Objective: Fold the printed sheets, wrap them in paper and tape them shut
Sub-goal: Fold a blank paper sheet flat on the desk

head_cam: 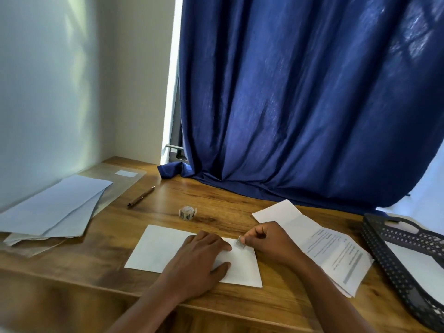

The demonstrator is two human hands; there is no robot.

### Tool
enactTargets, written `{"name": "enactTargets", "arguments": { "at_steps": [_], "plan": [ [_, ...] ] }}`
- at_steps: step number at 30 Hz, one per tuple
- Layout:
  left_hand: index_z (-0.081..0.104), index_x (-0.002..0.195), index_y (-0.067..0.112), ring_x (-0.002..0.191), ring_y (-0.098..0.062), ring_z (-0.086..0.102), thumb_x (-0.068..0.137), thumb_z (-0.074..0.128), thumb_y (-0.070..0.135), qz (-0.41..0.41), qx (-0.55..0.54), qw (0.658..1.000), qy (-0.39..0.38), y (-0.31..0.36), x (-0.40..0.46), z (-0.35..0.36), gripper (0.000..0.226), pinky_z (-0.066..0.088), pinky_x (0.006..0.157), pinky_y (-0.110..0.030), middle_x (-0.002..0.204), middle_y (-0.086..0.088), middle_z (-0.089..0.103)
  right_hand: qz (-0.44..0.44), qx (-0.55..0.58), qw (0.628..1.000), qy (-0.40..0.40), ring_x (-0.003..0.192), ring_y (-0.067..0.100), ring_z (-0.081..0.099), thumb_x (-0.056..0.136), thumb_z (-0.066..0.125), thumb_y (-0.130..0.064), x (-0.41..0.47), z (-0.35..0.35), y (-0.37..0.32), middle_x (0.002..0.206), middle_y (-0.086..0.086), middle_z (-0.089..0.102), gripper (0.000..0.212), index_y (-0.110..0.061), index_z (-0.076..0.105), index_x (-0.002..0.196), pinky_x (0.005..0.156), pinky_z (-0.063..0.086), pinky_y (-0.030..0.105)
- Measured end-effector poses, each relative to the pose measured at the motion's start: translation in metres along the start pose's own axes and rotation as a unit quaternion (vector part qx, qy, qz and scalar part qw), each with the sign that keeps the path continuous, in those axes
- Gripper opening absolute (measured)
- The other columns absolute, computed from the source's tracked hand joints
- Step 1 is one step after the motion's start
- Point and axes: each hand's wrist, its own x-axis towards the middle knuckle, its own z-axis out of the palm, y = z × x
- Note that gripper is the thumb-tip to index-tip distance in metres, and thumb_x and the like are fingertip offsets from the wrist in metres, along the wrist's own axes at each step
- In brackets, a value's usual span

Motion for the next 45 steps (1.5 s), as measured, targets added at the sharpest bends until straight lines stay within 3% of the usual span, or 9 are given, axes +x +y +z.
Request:
{"name": "enactTargets", "arguments": {
  "at_steps": [4,14,18,25,31,35,40,45],
  "plan": [
    [0.049,0.146,0.038,0.136,-0.003,0.036,0.101,0.046,0.055,-0.001,0.007,1.000,-0.004,0.000,0.000,0.000,0.048,0.029,0.116,-0.026,0.149,0.018,0.047,-0.019,-0.052,0.996,-0.065,0.088,0.011,0.070,0.084,0.077,-0.045,0.013,-0.001,0.001,0.088,-0.010,0.076,0.019,-0.027,0.080,0.083,0.081,0.059,0.033],
    [0.049,0.146,0.038,0.136,-0.003,0.035,0.102,0.046,0.055,-0.004,0.011,1.000,-0.008,0.001,0.000,0.000,0.048,0.028,0.115,-0.025,0.149,0.019,0.047,-0.027,-0.140,0.984,-0.107,0.086,0.011,0.068,0.085,0.077,-0.043,0.026,-0.004,-0.008,0.089,-0.008,0.076,0.024,-0.020,0.080,0.090,0.074,0.055,0.026],
    [0.050,0.145,0.038,0.135,-0.002,0.035,0.102,0.045,0.055,-0.003,0.014,1.000,-0.010,0.001,0.000,0.000,0.047,0.028,0.114,-0.024,0.148,0.019,0.047,-0.022,-0.134,0.986,-0.094,0.084,0.011,0.067,0.082,0.080,-0.045,0.026,0.000,-0.005,0.088,-0.007,0.075,0.026,-0.020,0.079,0.087,0.067,0.050,0.021],
    [0.051,0.144,0.038,0.135,-0.002,0.035,0.102,0.043,0.054,0.000,0.021,1.000,-0.015,0.001,0.001,0.000,0.046,0.029,0.114,-0.024,0.147,0.020,0.047,-0.009,-0.127,0.989,-0.072,0.083,0.012,0.068,0.079,0.082,-0.045,0.024,0.006,0.001,0.084,-0.006,0.075,0.023,-0.023,0.077,0.081,0.073,0.056,0.029],
    [0.033,0.157,0.040,0.136,-0.007,0.029,0.105,0.031,0.056,0.011,0.069,0.996,-0.057,0.000,0.003,0.002,0.054,0.026,0.116,-0.031,0.152,0.016,0.036,0.013,-0.131,0.991,-0.015,0.085,0.010,0.063,0.069,0.085,-0.057,0.025,0.006,0.008,0.091,-0.010,0.068,0.041,-0.029,0.068,0.092,0.069,0.051,0.024],
    [0.032,0.158,0.043,0.138,-0.007,0.025,0.106,0.029,0.055,0.013,0.075,0.995,-0.063,0.000,0.002,0.002,0.053,0.024,0.116,-0.032,0.152,0.016,0.034,0.011,-0.081,0.997,-0.008,0.084,0.011,0.063,0.067,0.084,-0.060,0.021,0.008,0.018,0.091,-0.007,0.068,0.042,-0.030,0.069,0.092,0.066,0.048,0.023],
    [0.033,0.157,0.044,0.137,-0.007,0.026,0.105,0.028,0.057,0.012,0.078,0.995,-0.059,0.000,0.003,0.003,0.054,0.025,0.116,-0.033,0.151,0.017,0.035,0.016,-0.021,0.999,0.028,0.091,0.009,0.064,0.084,0.070,-0.060,0.020,0.008,0.020,0.095,-0.011,0.070,0.032,-0.030,0.071,0.093,0.088,0.057,0.034],
    [0.032,0.157,0.043,0.138,-0.007,0.025,0.104,0.028,0.057,0.012,0.080,0.995,-0.061,-0.001,0.002,0.004,0.054,0.025,0.117,-0.032,0.151,0.017,0.034,0.021,-0.063,0.997,0.040,0.086,0.010,0.061,0.063,0.080,-0.072,0.016,0.018,0.018,0.093,-0.010,0.064,0.054,-0.032,0.065,0.096,0.069,0.049,0.024]
  ]
}}
